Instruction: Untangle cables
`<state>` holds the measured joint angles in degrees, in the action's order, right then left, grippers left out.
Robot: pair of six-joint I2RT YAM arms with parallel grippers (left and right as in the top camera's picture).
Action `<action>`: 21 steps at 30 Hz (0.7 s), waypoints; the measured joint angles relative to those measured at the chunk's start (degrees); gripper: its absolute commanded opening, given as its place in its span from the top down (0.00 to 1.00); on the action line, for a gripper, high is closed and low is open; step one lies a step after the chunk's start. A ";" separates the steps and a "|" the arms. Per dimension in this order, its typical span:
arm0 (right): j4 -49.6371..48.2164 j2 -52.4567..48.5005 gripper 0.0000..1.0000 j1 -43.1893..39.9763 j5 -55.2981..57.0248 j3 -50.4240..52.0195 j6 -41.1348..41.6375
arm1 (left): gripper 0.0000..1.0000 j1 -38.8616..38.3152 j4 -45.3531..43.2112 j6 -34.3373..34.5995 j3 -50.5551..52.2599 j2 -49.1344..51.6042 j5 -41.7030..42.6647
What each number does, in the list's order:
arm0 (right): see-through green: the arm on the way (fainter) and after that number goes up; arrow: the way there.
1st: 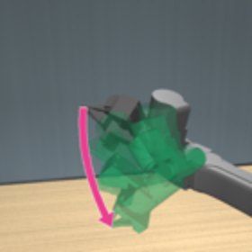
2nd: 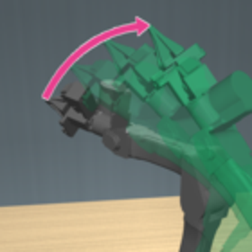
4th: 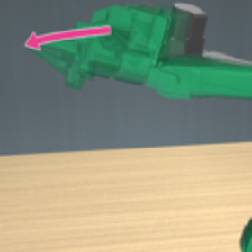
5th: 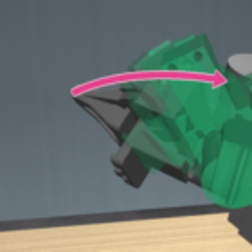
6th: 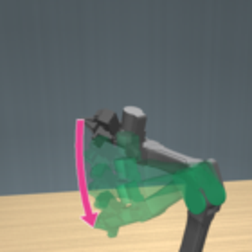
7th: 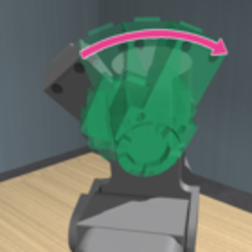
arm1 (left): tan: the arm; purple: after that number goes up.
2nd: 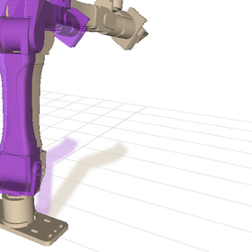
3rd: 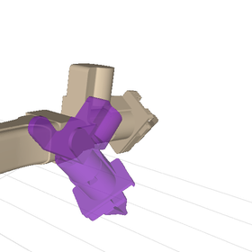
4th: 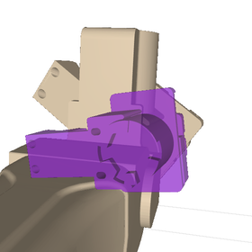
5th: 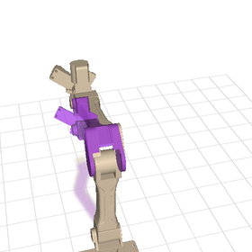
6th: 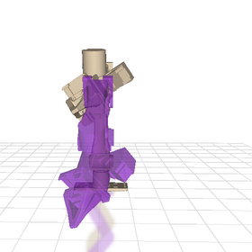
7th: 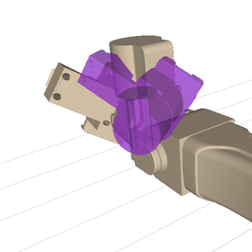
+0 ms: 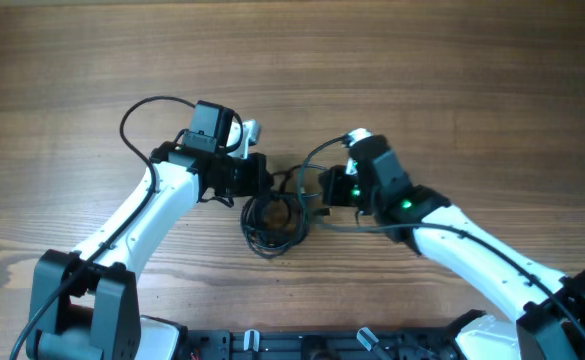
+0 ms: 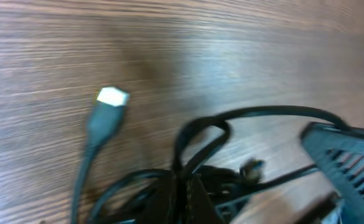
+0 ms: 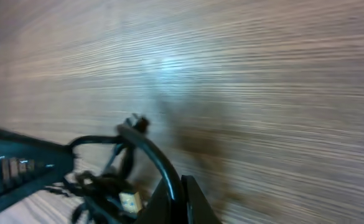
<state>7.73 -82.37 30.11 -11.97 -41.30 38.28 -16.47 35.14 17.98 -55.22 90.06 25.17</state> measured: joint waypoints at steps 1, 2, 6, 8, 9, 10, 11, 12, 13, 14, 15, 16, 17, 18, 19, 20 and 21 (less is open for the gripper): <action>0.55 -0.02 0.96 -1.75 -2.49 0.00 -1.09 | 0.96 -0.11 0.28 1.33 -0.02 0.00 -1.29; 0.94 -0.04 0.96 -3.32 -5.14 0.00 -2.36 | 0.96 -0.15 0.61 2.43 -0.02 0.00 -2.51; 3.32 -0.04 0.96 -9.07 -14.25 0.00 -6.01 | 0.96 -0.31 0.92 5.27 -0.02 0.00 -5.09; 5.38 -0.04 0.96 -11.80 -16.46 0.00 -6.73 | 0.96 -0.39 0.92 5.81 -0.02 0.00 -5.90; 6.27 -0.04 0.96 -12.98 -17.11 0.00 -6.91 | 0.96 -0.39 1.03 6.19 -0.02 0.00 -6.21; 7.21 -0.04 0.96 -13.99 -17.77 0.00 -7.04 | 0.96 -0.42 1.03 6.40 -0.02 0.00 -6.34; 8.26 -0.04 0.96 -14.93 -18.47 0.00 -7.15 | 0.96 -0.42 1.05 6.67 -0.02 0.00 -6.43; 8.98 -0.04 0.96 -15.54 -18.91 0.00 -7.17 | 0.96 -0.42 1.09 6.84 -0.02 0.00 -6.45; 9.70 -0.04 0.96 -16.17 -19.30 0.00 -7.21 | 0.96 -0.42 1.16 7.23 -0.02 0.00 -6.47; 10.88 -0.04 0.96 -17.59 -20.15 -0.02 -7.41 | 0.96 -0.59 1.33 7.74 -0.02 0.00 -6.47; 12.96 -0.04 0.96 -19.04 -20.70 -0.11 -7.56 | 0.96 -0.66 1.33 8.11 -0.02 0.00 -6.43; 13.64 -0.04 0.96 -19.74 -20.92 -0.11 -7.56 | 0.96 -0.83 1.36 8.26 -0.02 0.00 -6.19; 14.19 -0.04 0.96 -20.31 -20.90 -0.13 -7.58 | 0.96 -0.87 1.46 8.31 -0.02 0.00 -5.99; 15.37 -0.04 0.96 -20.98 -20.85 -0.22 -7.61 | 0.96 -0.85 1.73 8.35 -0.02 0.00 -5.68; 16.52 -0.04 0.96 -21.73 -20.79 -0.20 -7.61 | 0.96 -0.85 1.90 8.50 -0.04 0.00 -5.31; 17.49 -0.04 0.96 -22.29 -20.24 -0.20 -7.74 | 0.96 -0.83 2.36 8.81 -0.07 0.00 -4.50; 18.38 -0.04 0.96 -22.60 -18.91 -0.22 -7.78 | 0.96 -0.66 2.69 9.05 -0.07 0.00 -4.20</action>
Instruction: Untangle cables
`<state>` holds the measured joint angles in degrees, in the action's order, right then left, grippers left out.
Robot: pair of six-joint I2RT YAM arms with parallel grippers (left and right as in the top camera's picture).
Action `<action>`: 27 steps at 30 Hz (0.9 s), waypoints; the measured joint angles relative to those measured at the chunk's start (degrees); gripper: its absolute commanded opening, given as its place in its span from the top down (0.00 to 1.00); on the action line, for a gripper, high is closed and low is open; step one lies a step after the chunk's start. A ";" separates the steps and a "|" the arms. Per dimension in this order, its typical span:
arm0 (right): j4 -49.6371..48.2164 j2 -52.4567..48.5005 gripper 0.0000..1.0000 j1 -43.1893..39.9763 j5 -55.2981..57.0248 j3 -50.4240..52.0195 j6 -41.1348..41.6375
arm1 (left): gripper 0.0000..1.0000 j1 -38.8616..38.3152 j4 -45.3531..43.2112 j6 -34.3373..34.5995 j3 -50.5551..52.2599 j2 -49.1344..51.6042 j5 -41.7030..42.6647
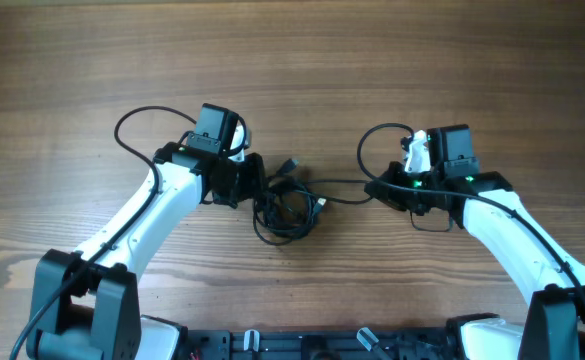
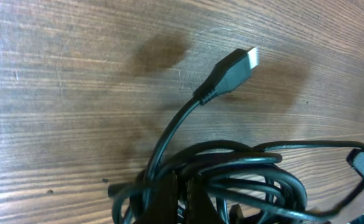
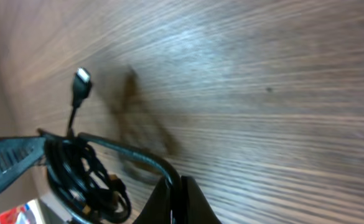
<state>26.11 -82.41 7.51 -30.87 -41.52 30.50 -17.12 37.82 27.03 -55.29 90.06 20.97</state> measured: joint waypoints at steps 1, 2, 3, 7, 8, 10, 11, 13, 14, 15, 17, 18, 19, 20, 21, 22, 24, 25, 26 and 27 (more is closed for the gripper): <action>1.33 0.02 0.96 -1.18 4.59 -0.04 0.00 | 0.96 0.87 1.31 0.35 -0.07 -0.02 -3.89; 2.54 0.00 0.96 -3.78 8.68 -0.02 0.00 | 0.96 3.67 2.34 0.59 0.02 0.00 -6.75; 3.06 0.00 0.96 -6.54 13.46 -0.02 0.02 | 0.96 7.39 2.51 0.98 0.07 0.07 -10.16; 3.74 0.02 0.95 -7.50 21.44 -0.02 0.02 | 0.96 11.93 3.13 2.05 0.17 0.04 -15.21; 3.76 0.02 0.96 -7.48 21.94 -0.02 0.02 | 0.96 12.46 3.13 2.29 0.28 0.04 -15.45; 3.72 0.02 0.96 -7.45 20.83 -0.02 -0.02 | 0.96 13.11 2.91 2.43 0.48 0.04 -15.08; 3.48 0.02 0.96 -7.45 19.28 -0.02 -0.39 | 0.95 13.22 2.40 1.99 0.52 0.04 -14.14; 1.88 0.02 0.96 -7.43 14.16 0.00 -1.57 | 0.78 13.29 0.83 -0.55 0.57 0.04 -10.12; 0.90 0.02 0.96 -7.28 11.17 0.00 -2.12 | 0.72 13.27 0.09 -2.84 0.57 0.04 -7.41; 0.02 0.00 0.96 -6.97 7.78 0.00 -2.43 | 0.62 13.27 -0.39 -4.96 0.59 0.04 -4.52; -1.97 0.02 0.96 -5.49 1.64 0.00 -2.75 | 0.59 12.79 -0.96 -10.54 0.59 0.04 2.95; -2.54 0.02 0.96 -4.33 -0.20 0.00 -2.51 | 0.59 12.55 -0.96 -12.55 0.59 0.04 5.38; -3.02 0.02 0.96 -3.15 -1.77 0.00 -2.08 | 0.59 11.93 -0.96 -14.84 0.59 0.04 7.82; -3.61 0.02 0.96 -1.86 -2.78 0.00 -1.60 | 0.59 11.32 -1.01 -16.44 0.59 0.04 9.64; -4.63 0.02 0.96 -0.50 -3.54 0.02 -0.87 | 0.61 10.51 -1.01 -18.01 0.59 0.04 11.17; -5.92 0.02 0.96 1.07 -4.13 0.02 -0.11 | 0.62 9.68 -1.07 -19.19 0.59 0.04 12.26; -8.09 0.02 0.95 3.69 -4.68 0.02 1.14 | 0.64 8.39 -1.60 -20.52 0.59 0.04 13.57; -9.18 0.02 0.94 5.16 -4.66 0.02 1.92 | 0.64 7.80 -1.90 -21.00 0.59 0.04 14.03; -9.79 0.00 0.88 6.29 -4.39 0.02 2.58 | 0.64 7.39 -2.05 -21.33 0.59 0.04 14.34; -10.43 0.00 0.70 7.80 -3.54 0.02 3.13 | 0.65 6.95 -2.12 -21.66 0.59 0.04 14.51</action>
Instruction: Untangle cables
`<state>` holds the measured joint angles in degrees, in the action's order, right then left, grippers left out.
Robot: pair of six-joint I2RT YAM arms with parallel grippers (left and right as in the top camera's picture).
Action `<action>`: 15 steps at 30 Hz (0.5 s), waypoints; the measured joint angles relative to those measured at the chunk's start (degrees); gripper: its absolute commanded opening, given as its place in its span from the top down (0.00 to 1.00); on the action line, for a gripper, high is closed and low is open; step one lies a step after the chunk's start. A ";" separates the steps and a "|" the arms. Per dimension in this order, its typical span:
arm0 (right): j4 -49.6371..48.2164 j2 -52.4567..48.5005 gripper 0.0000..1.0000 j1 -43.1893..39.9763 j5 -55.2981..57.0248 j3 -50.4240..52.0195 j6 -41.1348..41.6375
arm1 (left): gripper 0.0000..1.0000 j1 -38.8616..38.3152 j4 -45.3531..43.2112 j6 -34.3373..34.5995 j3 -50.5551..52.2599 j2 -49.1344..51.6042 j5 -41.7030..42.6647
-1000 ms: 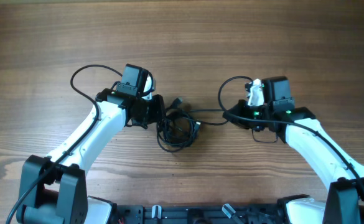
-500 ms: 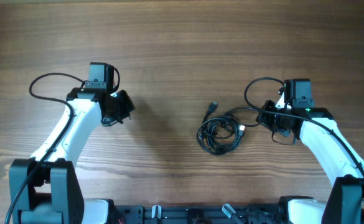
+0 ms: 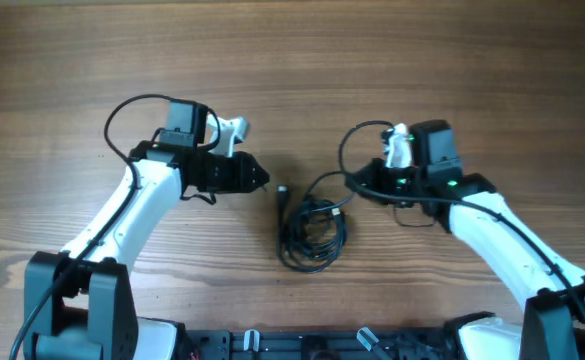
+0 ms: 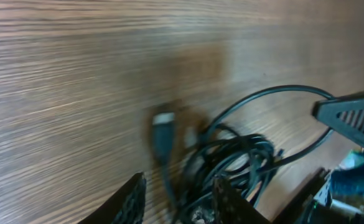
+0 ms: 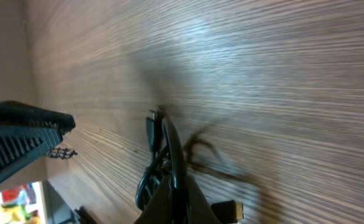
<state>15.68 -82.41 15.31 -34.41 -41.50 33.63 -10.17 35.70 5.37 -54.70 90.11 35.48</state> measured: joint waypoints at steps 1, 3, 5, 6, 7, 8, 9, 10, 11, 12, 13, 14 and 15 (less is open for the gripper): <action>-0.61 0.02 0.55 1.70 1.22 0.00 0.79 | 0.65 -0.39 -0.13 -0.37 0.00 0.00 0.00; -1.25 0.02 0.43 3.80 4.50 0.00 1.29 | 0.64 -0.63 -0.15 -0.48 0.00 0.00 -0.39; -1.27 0.02 0.42 4.76 7.48 0.00 1.73 | 0.63 -0.63 -0.15 -0.61 0.00 0.00 -1.01; -1.36 0.00 0.41 4.96 8.96 0.00 1.68 | 0.61 -0.63 -0.15 -0.61 0.00 0.00 -1.16; -1.68 0.00 0.38 4.96 10.08 0.00 1.66 | 0.59 -0.66 -0.15 -0.61 0.00 0.00 -1.31; -1.77 0.02 0.37 4.96 10.29 0.00 1.68 | 0.59 -0.63 -0.15 -0.61 0.00 0.00 -1.33; -1.77 0.02 0.37 4.96 9.90 -0.07 1.66 | 0.59 -0.63 -0.13 -0.63 0.00 0.00 -1.38; -1.51 0.02 0.37 4.96 9.05 -0.37 1.68 | 0.59 -0.66 -0.15 -0.68 0.00 0.00 -1.40; -1.05 0.02 0.39 4.96 7.82 -1.29 1.68 | 0.59 -0.66 -0.15 -0.66 0.00 0.00 -1.55; 0.22 0.02 0.41 5.07 6.69 -2.89 1.70 | 0.60 -0.66 -0.13 -0.68 0.00 0.00 -1.55; 1.16 0.02 0.41 5.20 5.90 -4.28 1.68 | 0.61 -0.63 -0.15 -0.68 0.00 0.00 -1.55; 3.23 0.02 0.42 5.62 5.11 -6.67 1.68 | 0.61 -0.66 -0.15 -0.66 0.00 0.00 -1.55; 4.33 0.13 0.42 6.21 4.44 -8.61 1.46 | 0.61 -0.66 -0.15 -0.68 0.00 0.00 -1.57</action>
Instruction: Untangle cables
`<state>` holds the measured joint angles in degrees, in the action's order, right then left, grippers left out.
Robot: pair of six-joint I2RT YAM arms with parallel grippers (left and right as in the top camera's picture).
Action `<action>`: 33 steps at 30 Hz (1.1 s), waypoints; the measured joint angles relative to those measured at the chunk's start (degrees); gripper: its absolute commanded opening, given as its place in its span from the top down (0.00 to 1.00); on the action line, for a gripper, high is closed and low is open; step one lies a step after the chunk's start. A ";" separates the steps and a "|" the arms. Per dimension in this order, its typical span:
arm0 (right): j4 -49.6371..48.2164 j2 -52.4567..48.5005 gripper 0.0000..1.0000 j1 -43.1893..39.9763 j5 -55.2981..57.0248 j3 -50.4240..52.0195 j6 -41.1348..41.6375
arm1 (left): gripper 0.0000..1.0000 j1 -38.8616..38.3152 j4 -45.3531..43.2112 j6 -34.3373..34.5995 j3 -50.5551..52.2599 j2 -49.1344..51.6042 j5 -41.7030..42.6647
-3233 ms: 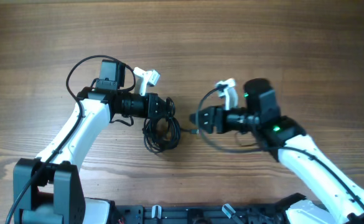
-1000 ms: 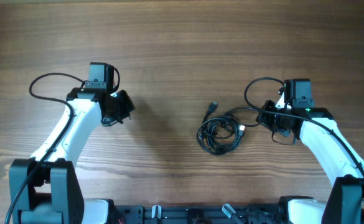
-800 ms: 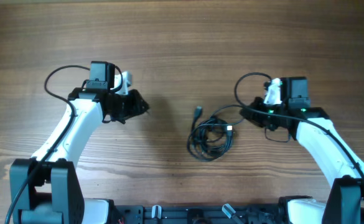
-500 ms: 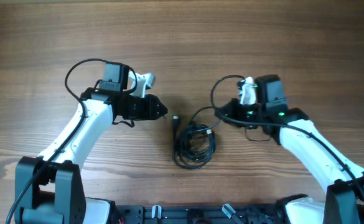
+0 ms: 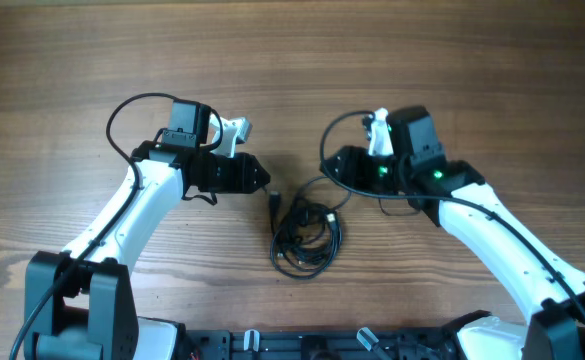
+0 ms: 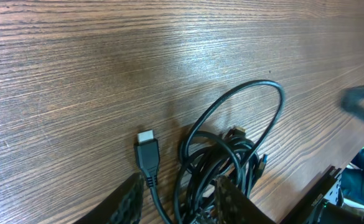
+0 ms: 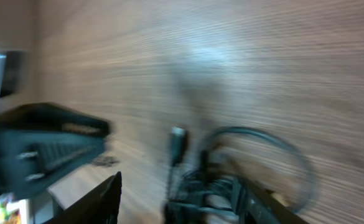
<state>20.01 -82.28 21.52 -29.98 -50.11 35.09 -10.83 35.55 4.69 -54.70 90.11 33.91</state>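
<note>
A tangled bundle of black cables lies on the wooden table between my two arms. From it a loop arches outward, and a black plug with a metal tip lies to its left. My left gripper is open just left of the bundle; in its wrist view the fingers straddle the near part of the coil. My right gripper hovers open just above and right of the bundle. Its wrist view is blurred, with the bundle between its spread fingers.
The bare wooden table stretches all round. A black frame runs along the front edge. Each arm carries its own wiring loop, the left one behind its wrist. My left gripper shows at the left of the right wrist view.
My right gripper, which was shut on a cable strand, now stands open and has moved left, closer to the bundle. The bundle sits slightly further left. The left gripper stays open in place.
Both grippers were shut on cables close together at the bundle. Then the right one was far to the right with a strand stretched out, the left still shut. Later the left was open and back to the left. Now both are open and the bundle lies loose.
</note>
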 measured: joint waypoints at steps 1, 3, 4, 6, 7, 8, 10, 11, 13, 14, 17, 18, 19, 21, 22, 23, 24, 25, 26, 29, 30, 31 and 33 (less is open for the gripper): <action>1.09 0.28 0.42 0.85 -0.66 -1.60 -0.04 | 0.61 0.02 0.00 -0.04 0.00 0.00 0.00; 4.52 0.70 0.43 2.49 -1.05 -2.62 0.00 | 0.61 0.02 0.02 -0.11 0.00 0.00 0.00; 7.32 0.70 0.47 3.48 -0.57 -2.64 0.22 | 0.61 0.00 0.04 -0.11 0.00 0.00 0.00; 12.26 0.68 0.54 5.31 1.16 -2.60 1.14 | 0.61 0.00 0.09 -0.13 0.00 0.00 -0.02; 14.01 0.68 0.55 6.14 1.86 -2.60 1.55 | 0.61 0.02 0.17 -0.13 0.00 0.00 -0.02; 15.23 0.68 0.56 6.93 2.43 -2.60 1.86 | 0.61 0.02 0.20 -0.13 0.00 0.00 -0.02; 16.17 0.68 0.60 9.64 3.41 -2.56 2.51 | 0.61 0.02 0.20 -0.13 0.00 0.00 -0.02; 16.20 0.68 0.63 11.61 4.61 -2.14 3.87 | 0.61 0.02 0.20 -0.13 0.00 0.00 -0.04; 16.39 0.68 0.63 14.45 6.58 -0.94 5.84 | 0.59 0.02 0.22 -0.13 0.00 0.00 -0.15; 16.63 0.63 0.63 15.80 7.89 -0.48 6.62 | 0.59 0.00 0.15 -0.13 0.00 0.00 -0.15; 16.33 -0.74 0.64 18.91 11.34 -0.15 8.81 | 0.57 0.02 0.20 -0.13 0.00 0.00 -0.15; 15.61 -1.81 0.64 19.56 12.31 -0.15 9.46 | 0.57 0.00 0.20 -0.13 0.00 0.00 -0.15; 14.80 -2.91 0.64 19.89 12.92 -0.15 9.97 | 0.57 0.02 0.17 -0.13 0.00 0.00 -0.15; 12.48 -5.35 0.64 20.06 13.79 -0.15 10.49 | 0.57 0.00 0.22 -0.13 0.00 0.00 -0.15; 10.73 -6.75 0.64 20.06 14.10 -0.13 10.71 | 0.57 0.00 0.20 -0.13 0.00 0.00 -0.17; 9.42 -7.76 0.64 20.06 14.19 -0.13 10.80 | 0.57 0.02 0.20 -0.13 0.00 0.00 -0.15; 7.61 -8.98 0.66 20.06 14.43 -0.07 10.97 | 0.57 0.00 0.20 -0.13 0.00 0.00 -0.17; 5.22 -10.27 0.68 20.06 14.49 0.07 11.17 | 0.57 0.00 0.20 -0.13 0.00 0.00 -0.15; 3.34 -10.97 0.70 20.06 14.60 0.13 11.21 | 0.57 0.00 0.17 -0.13 0.00 0.00 -0.17; 0.85 -11.41 0.75 20.06 15.50 0.15 11.67 | 0.57 0.00 0.17 -0.13 0.00 0.00 -0.17; 0.63 -11.41 0.76 20.06 16.02 0.15 12.04 | 0.57 0.02 0.20 -0.13 0.00 0.00 -0.17; 0.63 -11.41 0.76 20.06 16.55 0.15 12.22 | 0.57 0.00 0.20 -0.13 0.00 0.00 -0.17; 0.48 -11.41 0.78 20.09 17.18 0.15 12.48 | 0.57 0.00 0.20 -0.13 0.00 0.00 -0.17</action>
<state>20.49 -93.69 41.60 -12.80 -49.95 47.57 -10.83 35.75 4.56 -54.70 90.11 33.74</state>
